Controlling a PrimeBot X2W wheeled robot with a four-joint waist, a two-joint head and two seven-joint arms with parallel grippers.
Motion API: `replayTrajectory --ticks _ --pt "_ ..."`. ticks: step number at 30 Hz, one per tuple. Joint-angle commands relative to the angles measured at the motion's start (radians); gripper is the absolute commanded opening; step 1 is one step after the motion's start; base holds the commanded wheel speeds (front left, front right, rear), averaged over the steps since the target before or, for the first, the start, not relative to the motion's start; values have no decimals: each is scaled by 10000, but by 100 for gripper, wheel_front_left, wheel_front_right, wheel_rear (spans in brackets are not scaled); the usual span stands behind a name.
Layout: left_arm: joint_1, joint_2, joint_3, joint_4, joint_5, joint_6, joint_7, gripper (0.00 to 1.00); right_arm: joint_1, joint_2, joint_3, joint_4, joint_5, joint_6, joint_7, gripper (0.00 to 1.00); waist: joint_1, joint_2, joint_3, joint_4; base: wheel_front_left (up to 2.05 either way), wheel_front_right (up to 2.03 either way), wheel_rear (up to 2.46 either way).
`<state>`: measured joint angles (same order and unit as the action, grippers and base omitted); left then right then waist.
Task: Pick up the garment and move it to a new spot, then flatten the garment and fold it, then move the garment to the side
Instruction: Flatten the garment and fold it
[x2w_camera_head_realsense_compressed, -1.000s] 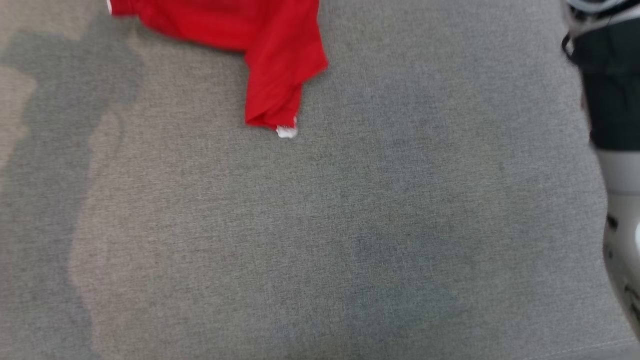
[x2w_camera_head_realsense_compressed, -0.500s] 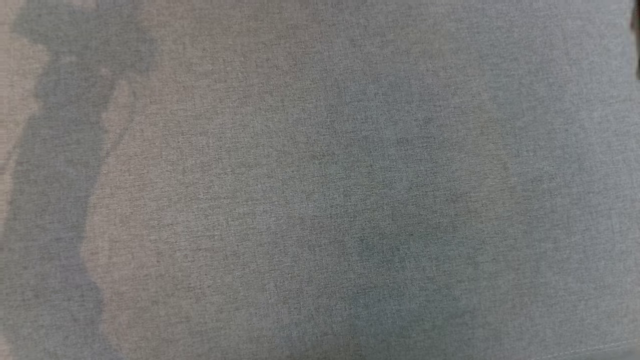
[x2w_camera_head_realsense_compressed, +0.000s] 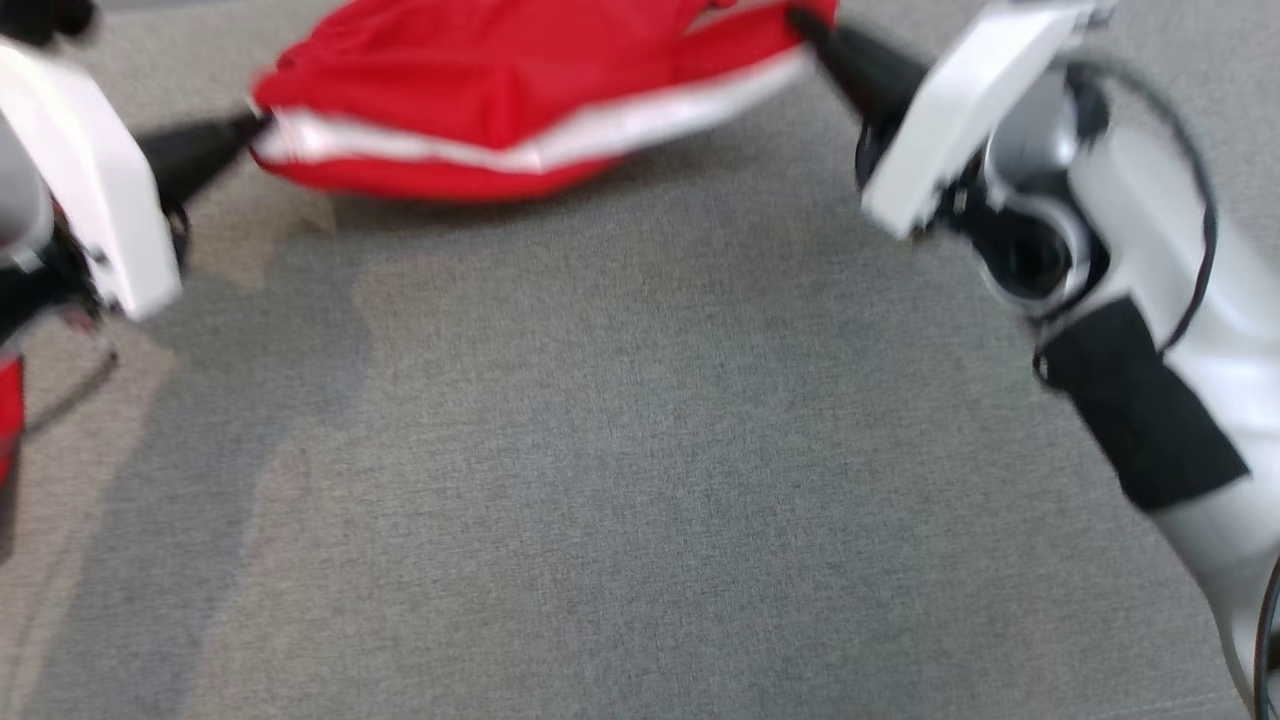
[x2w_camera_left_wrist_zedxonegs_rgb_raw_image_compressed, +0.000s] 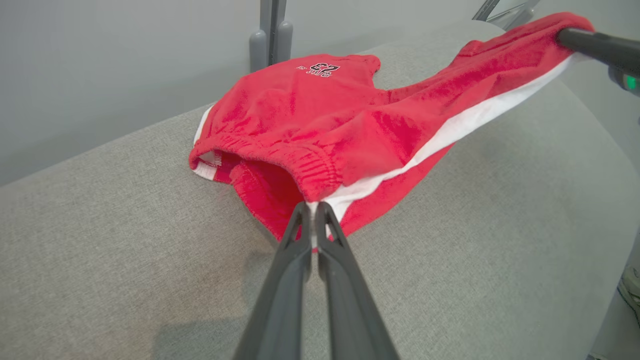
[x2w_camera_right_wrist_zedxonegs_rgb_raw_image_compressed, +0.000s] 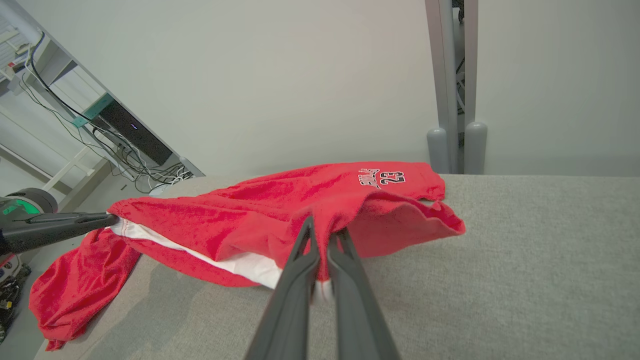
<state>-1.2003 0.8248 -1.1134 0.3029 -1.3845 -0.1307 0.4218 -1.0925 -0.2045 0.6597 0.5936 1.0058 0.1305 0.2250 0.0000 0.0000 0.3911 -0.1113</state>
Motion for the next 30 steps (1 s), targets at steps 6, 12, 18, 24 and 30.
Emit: replayTrajectory --ticks 6,12,18,24,30 --pt "1451 309 -938 -789 -459 1 -325 0 1853 -1172 837 -959 657 5 704 0 0 0 -1520 130 0 0 0" --pt "2877 489 -1440 -1419 -982 1 263 0 3464 -2410 1171 -1766 1208 5 2163 0 0 0 -2581 157 0 0 0" --pt "3990 727 -1580 -1977 -1944 1 1686 0 4893 -3319 819 -2375 1363 2 3472 0 0 0 -3239 153 0 0 0" --pt "4521 998 -1615 -2385 -2573 16 2422 0 5991 -3600 -154 -3248 1214 2 4296 0 0 0 -3397 160 0 0 0" --pt "4221 1031 -1271 -2374 -3202 210 2672 0 5959 -2974 -1207 -3903 531 3 4866 0 0 0 -2792 211 0 0 0"
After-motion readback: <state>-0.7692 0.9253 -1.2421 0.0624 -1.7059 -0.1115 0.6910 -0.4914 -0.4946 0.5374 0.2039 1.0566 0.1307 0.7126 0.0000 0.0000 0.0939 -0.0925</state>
